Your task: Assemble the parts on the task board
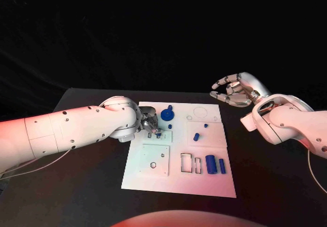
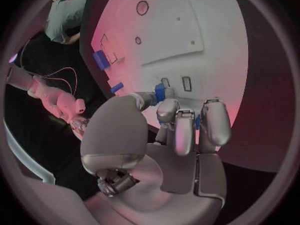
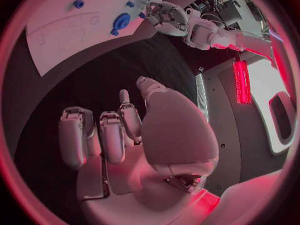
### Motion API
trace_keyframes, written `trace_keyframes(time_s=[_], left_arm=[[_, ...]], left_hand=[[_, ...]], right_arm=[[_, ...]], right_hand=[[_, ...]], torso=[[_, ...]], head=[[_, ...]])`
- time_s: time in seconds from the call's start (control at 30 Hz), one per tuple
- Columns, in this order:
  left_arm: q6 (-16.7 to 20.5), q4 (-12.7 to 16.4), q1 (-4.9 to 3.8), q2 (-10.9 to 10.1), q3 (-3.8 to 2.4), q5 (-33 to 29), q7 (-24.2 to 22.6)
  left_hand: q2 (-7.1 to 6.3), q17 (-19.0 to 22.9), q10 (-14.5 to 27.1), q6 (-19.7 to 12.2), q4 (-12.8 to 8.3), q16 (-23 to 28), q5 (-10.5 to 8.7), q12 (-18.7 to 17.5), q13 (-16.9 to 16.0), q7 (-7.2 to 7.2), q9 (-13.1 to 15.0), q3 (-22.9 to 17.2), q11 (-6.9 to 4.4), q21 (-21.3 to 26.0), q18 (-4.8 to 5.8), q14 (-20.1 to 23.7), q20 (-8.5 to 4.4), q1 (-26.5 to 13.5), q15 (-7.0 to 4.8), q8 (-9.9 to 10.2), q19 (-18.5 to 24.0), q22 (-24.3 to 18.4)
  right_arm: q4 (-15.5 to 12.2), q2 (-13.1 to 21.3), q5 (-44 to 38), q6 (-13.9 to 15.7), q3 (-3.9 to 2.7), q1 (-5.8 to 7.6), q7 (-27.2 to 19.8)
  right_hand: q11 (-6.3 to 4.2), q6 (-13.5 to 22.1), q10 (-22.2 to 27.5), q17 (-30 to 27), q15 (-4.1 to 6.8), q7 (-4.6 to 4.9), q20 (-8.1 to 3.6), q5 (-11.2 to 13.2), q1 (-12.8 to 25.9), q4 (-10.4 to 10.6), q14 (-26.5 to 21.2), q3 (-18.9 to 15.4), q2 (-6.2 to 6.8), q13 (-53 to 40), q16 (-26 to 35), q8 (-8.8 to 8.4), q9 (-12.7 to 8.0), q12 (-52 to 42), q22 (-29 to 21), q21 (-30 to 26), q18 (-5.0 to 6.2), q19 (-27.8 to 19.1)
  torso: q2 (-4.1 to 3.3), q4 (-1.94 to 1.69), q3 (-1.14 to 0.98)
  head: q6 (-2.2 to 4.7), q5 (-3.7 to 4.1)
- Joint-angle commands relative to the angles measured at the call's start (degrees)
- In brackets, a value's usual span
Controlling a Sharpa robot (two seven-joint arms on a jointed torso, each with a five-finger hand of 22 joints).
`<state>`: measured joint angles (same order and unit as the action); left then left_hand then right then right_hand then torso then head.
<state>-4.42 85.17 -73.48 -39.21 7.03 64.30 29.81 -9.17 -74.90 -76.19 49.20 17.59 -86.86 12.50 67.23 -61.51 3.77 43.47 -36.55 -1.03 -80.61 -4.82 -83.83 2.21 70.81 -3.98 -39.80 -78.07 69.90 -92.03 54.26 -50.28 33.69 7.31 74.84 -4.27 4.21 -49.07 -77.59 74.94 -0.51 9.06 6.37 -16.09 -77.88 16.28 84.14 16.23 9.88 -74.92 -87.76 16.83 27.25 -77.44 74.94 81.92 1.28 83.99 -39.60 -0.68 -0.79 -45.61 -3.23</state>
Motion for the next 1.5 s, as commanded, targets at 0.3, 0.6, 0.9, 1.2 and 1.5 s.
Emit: trace_keyframes(time_s=[0.3, 0.6, 0.9, 1.2, 1.5], left_arm=[[-3.1, 0.0, 0.15, 0.4, 0.01, 3.2, 0.2], [-3.8, -0.4, 0.32, 0.7, 0.05, 4.1, 0.4], [-4.0, -0.7, 0.69, 0.9, 0.05, 5.2, 0.4], [-5.2, -0.6, 0.81, 0.8, 0.05, 5.5, 0.4], [-5.6, -0.7, 0.82, 1.0, 0.05, 4.9, 0.4]], left_hand=[[-0.68, -9.4, -0.4, 1.2, -11.0, -0.3, 0.25, 0.3, 0.1, -0.62, 0.4, -11.4, -0.12, -0.3, 0.58, -4.8, -0.17, -0.2, -0.45, -0.4, -0.4, 0.2], [-0.78, -9.4, -0.4, 1.3, -11.1, -0.3, 0.28, 0.3, 0.1, -0.65, 0.5, -11.6, -0.14, -0.4, 0.61, -4.8, -0.18, -0.3, -0.47, -0.5, -0.5, 0.4], [-0.85, -9.4, -0.5, 1.4, -11.1, -0.3, 0.28, 0.3, 0.0, -0.68, 0.6, -11.8, -0.16, -0.5, 0.66, -4.8, -0.20, -0.5, -0.49, -0.5, -0.7, 0.6], [-1.05, -9.5, -0.7, 1.6, -11.2, -0.4, 0.25, 0.4, 0.0, -0.76, 0.7, -12.0, -0.22, -0.5, 0.67, -4.8, -0.23, -0.8, -0.53, -0.7, -0.7, 0.6], [-1.26, -9.9, -1.3, 2.3, -10.7, -0.6, 0.00, 0.8, -0.5, -1.09, 1.2, -12.0, -0.45, -0.7, 0.73, -4.9, -0.35, -2.4, -0.69, -1.1, -0.9, 1.0]], right_arm=[[-0.1, -0.1, -0.5, -0.7, 0.00, -0.15, -0.5], [-0.2, -0.1, -0.5, -0.8, 0.00, -0.19, -0.6], [-0.2, 0.0, -0.5, -0.8, 0.00, -0.23, -0.7], [-0.3, 0.0, -0.5, -0.9, 0.00, -0.28, -0.8], [-0.2, 0.0, -0.4, -0.9, 0.00, -0.29, -0.8]], right_hand=[[0.07, 0.3, 0.2, 9.7, 0.43, -0.03, -0.30, 0.3, 0.7, 0.2, 4.5, -0.1, 0.00, -1.7, 0.2, 0.21, -0.1, 0.2, 10.1, -0.3, 0.85, 1.4], [0.07, 0.3, 0.2, 9.7, 0.43, -0.04, -0.30, 0.3, 0.7, 0.2, 4.5, -0.1, -0.01, -1.7, 0.2, 0.23, -0.1, 0.2, 10.1, -0.3, 0.84, 1.4], [0.07, 0.3, 0.2, 9.7, 0.43, -0.04, -0.30, 0.3, 0.9, 0.3, 4.5, -0.1, -0.03, -1.8, 0.2, 0.25, -0.1, 0.1, 10.1, -0.3, 0.84, 1.4], [0.06, 0.2, 0.2, 9.7, 0.43, -0.05, -0.30, 0.2, 0.9, 0.3, 4.5, -0.1, -0.05, -1.7, 0.2, 0.27, -0.1, 0.2, 10.1, -0.4, 0.85, 1.4], [0.05, 0.2, 0.2, 9.7, 0.44, -0.06, -0.30, 0.2, 1.2, 0.3, 4.5, -0.1, -0.12, -1.7, 0.2, 0.32, -0.1, 0.2, 10.0, -0.4, 0.86, 1.3]], torso=[[0.01, 0.00, 0.02], [0.03, -0.02, 0.01], [0.02, 0.05, 0.06], [0.01, -0.01, 0.03], [0.02, 0.00, 0.02]], head=[[-0.24, -0.08], [-0.26, -0.11], [-0.30, -0.14], [-0.36, -0.12], [-0.39, -0.13]])
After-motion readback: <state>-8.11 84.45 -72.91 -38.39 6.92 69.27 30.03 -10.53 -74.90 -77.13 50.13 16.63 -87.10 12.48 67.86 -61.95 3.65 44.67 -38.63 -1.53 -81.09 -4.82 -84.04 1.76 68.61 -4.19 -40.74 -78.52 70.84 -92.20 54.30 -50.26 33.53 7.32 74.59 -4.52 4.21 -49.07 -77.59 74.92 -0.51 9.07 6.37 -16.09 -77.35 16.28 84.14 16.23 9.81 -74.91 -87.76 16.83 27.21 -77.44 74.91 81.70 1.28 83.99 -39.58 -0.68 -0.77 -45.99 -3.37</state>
